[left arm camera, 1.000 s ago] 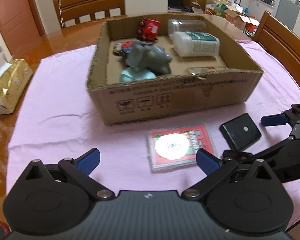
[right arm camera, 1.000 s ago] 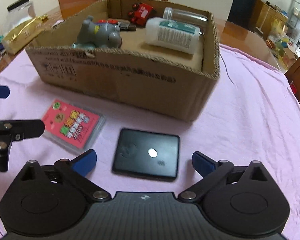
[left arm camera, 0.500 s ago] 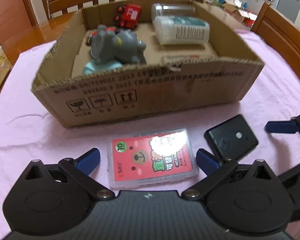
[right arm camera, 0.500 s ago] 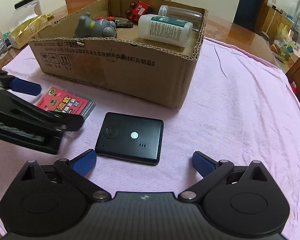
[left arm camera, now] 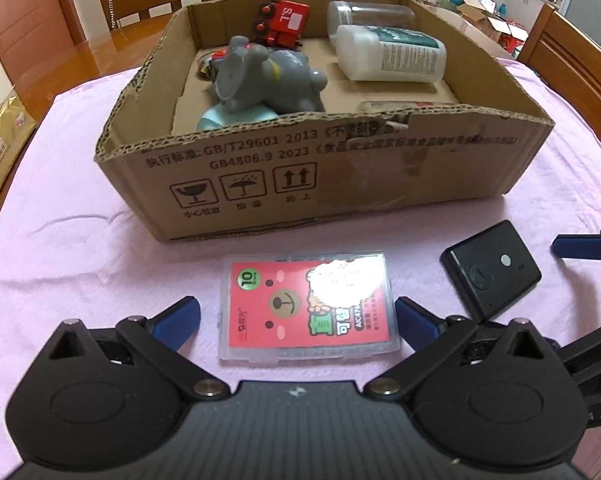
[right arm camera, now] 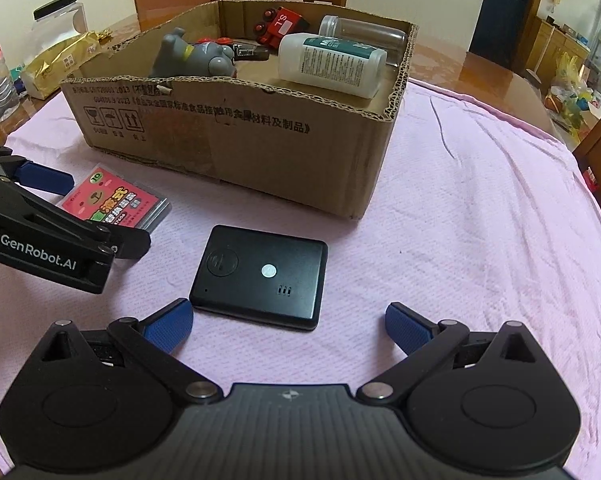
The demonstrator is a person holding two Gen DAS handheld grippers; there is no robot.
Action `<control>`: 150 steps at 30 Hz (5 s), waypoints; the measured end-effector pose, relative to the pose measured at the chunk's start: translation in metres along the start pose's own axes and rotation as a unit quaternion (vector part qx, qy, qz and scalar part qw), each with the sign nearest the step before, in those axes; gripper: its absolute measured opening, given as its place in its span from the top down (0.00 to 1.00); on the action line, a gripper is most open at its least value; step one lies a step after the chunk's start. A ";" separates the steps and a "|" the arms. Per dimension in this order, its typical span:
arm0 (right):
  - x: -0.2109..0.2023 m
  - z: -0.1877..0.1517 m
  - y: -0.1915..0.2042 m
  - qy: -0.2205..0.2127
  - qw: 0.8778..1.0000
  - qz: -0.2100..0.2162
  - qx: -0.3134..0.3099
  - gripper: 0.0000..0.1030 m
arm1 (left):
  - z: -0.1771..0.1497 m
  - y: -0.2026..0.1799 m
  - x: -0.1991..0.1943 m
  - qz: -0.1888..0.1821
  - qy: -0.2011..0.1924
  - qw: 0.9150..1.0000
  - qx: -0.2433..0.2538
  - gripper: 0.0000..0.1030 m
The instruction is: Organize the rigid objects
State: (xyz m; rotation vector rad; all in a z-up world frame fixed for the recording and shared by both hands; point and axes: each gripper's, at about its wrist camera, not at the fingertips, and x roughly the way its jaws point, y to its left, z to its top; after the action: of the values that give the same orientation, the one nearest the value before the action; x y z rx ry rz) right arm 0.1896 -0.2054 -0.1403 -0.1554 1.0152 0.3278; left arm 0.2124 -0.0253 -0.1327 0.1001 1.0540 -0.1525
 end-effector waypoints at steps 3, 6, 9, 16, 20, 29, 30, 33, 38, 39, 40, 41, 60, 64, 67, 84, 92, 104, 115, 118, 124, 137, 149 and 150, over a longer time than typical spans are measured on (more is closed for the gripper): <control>0.001 0.001 0.001 -0.001 1.000 -0.002 0.004 0.00 | 0.002 -0.004 -0.002 -0.003 -0.002 1.000 0.006 0.09; 0.001 0.003 0.003 0.003 1.000 -0.004 0.007 0.00 | 0.005 -0.006 -0.002 -0.005 -0.001 1.000 0.010 0.12; 0.003 0.006 0.006 0.005 1.000 -0.005 0.009 0.00 | 0.005 -0.004 -0.002 -0.006 -0.001 1.000 0.015 0.12; 0.009 0.016 0.016 -0.001 1.000 0.001 0.005 0.00 | 0.004 0.020 -0.006 0.011 -0.002 1.000 0.007 0.12; 0.011 0.023 0.023 -0.008 1.000 -0.001 0.003 0.12 | 0.005 0.027 -0.006 0.011 -0.002 1.000 0.009 0.12; 0.007 0.034 0.021 0.001 1.000 -0.006 0.003 0.28 | 0.007 0.027 -0.011 -0.003 -0.002 0.999 0.046 0.12; 0.005 0.034 0.021 0.002 1.000 -0.004 0.000 0.28 | 0.009 0.028 -0.013 -0.005 -0.002 0.999 0.050 0.12; -0.001 0.036 0.020 0.006 1.000 0.002 -0.011 0.28 | 0.013 0.029 -0.023 -0.012 -0.004 0.998 0.066 0.12; -0.018 0.039 0.018 0.008 0.999 0.010 -0.038 0.28 | 0.018 0.030 -0.039 -0.022 -0.006 0.995 0.099 0.12; -0.020 0.040 0.017 0.010 0.999 0.010 -0.044 0.28 | 0.018 0.030 -0.042 -0.023 -0.007 0.994 0.105 0.12; -0.021 0.042 0.016 0.011 0.999 0.010 -0.046 0.28 | 0.019 0.030 -0.044 -0.024 -0.008 0.993 0.112 0.12; -0.023 0.043 0.015 0.011 0.999 0.011 -0.046 0.28 | 0.018 0.030 -0.044 -0.025 -0.008 0.993 0.117 0.12; -0.074 0.110 0.003 -0.051 0.995 0.040 -0.070 0.28 | 0.072 0.030 -0.114 -0.046 -0.074 0.985 0.150 0.12; -0.055 0.134 -0.001 -0.059 0.995 0.037 -0.068 0.30 | 0.096 0.029 -0.115 -0.039 -0.099 0.983 0.150 0.12; -0.040 0.145 -0.002 -0.054 0.996 0.037 -0.067 0.31 | 0.113 0.029 -0.107 -0.032 -0.107 0.983 0.147 0.12; -0.043 0.126 -0.025 -0.043 0.999 0.019 0.001 0.13 | 0.172 0.013 -0.037 -0.054 -0.111 0.986 0.109 0.09; -0.051 0.122 -0.028 -0.022 0.999 0.003 0.050 0.00 | 0.151 0.016 -0.073 -0.027 -0.130 0.987 0.089 0.02; -0.074 0.120 -0.016 0.013 0.992 -0.051 0.114 0.00 | 0.078 0.038 -0.121 0.035 -0.061 0.997 -0.015 0.02; -0.106 0.119 0.004 -0.005 0.991 -0.067 0.118 0.00 | 0.075 0.034 -0.143 0.058 -0.060 0.996 -0.031 0.02; -0.110 0.119 0.005 -0.007 0.990 -0.067 0.123 0.00 | 0.075 0.032 -0.144 0.055 -0.058 0.996 -0.029 0.02; -0.112 0.117 0.007 -0.007 0.989 -0.068 0.129 0.00 | 0.074 0.027 -0.142 0.057 -0.053 0.997 -0.021 0.02; -0.111 0.118 0.008 -0.006 0.989 -0.070 0.132 0.00 | 0.074 0.029 -0.141 0.055 -0.049 0.997 -0.023 0.02; -0.113 0.119 0.007 -0.009 0.988 -0.072 0.135 0.00 | 0.075 0.029 -0.143 0.056 -0.049 0.997 -0.025 0.02; -0.113 0.119 0.006 -0.009 0.988 -0.071 0.135 0.00 | 0.075 0.029 -0.143 0.056 -0.049 0.997 -0.025 0.02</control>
State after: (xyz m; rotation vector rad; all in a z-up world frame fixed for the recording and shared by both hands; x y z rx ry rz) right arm 0.2285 -0.1886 0.0185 0.0198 1.0138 0.0597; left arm 0.2120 0.0028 0.0289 0.1050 0.9504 -0.0292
